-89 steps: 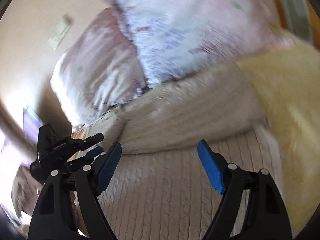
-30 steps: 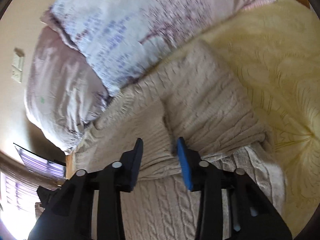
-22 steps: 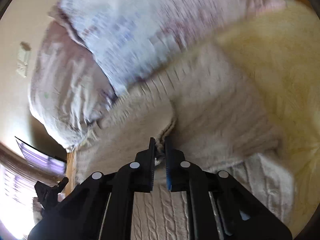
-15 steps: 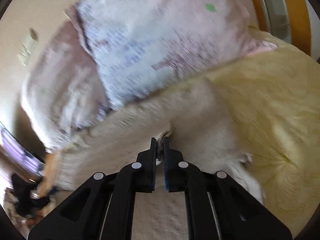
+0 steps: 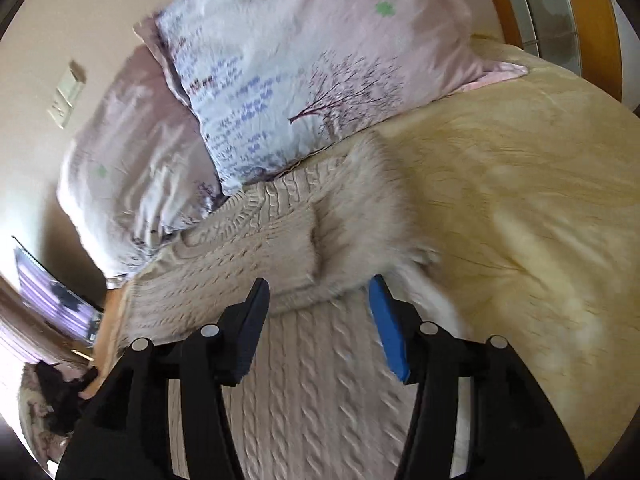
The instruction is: Fold small clothes
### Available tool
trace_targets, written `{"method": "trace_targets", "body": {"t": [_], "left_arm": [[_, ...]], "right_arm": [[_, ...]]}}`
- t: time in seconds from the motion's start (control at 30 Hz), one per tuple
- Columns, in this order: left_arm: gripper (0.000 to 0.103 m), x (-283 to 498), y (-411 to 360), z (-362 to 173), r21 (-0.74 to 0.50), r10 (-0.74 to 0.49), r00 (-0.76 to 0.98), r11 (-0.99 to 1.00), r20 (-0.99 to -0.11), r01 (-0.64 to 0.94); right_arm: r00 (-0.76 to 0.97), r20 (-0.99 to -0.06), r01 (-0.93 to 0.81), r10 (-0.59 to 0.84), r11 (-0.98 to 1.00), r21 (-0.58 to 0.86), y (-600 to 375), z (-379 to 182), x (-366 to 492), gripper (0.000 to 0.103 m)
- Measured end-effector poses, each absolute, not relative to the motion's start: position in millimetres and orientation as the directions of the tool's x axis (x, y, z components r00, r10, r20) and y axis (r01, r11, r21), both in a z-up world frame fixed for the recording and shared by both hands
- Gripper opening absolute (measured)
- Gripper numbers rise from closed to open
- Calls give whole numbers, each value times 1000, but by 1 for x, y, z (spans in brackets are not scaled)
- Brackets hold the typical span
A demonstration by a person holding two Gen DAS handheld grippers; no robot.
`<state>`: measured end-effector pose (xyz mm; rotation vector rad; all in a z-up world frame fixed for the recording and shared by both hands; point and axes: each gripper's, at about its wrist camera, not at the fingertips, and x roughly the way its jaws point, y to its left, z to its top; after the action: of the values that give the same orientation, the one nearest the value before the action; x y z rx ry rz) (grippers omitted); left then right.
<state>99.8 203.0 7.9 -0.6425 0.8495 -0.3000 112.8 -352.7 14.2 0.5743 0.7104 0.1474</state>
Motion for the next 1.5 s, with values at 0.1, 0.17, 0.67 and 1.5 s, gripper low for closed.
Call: {"method": "trace_targets", "body": {"t": [0.1, 0.17, 0.67, 1.5], "left_arm": [[73, 88, 202, 5, -654, -521, 627, 756, -579, 24], [71, 83, 199, 4, -666, -540, 620, 745, -569, 38], [47, 23, 186, -7, -793, -727, 555, 581, -404, 183], [49, -22, 165, -59, -731, -743, 394, 647, -541, 217]], "right_arm": [[740, -572, 72, 353, 805, 589, -379, 4, 94, 54], [723, -592, 99, 356, 795, 599, -393, -5, 84, 54], [567, -480, -126, 670, 646, 753, -386, -38, 16, 40], [377, -510, -221, 773, 610, 761, -359, -84, -14, 33]]}}
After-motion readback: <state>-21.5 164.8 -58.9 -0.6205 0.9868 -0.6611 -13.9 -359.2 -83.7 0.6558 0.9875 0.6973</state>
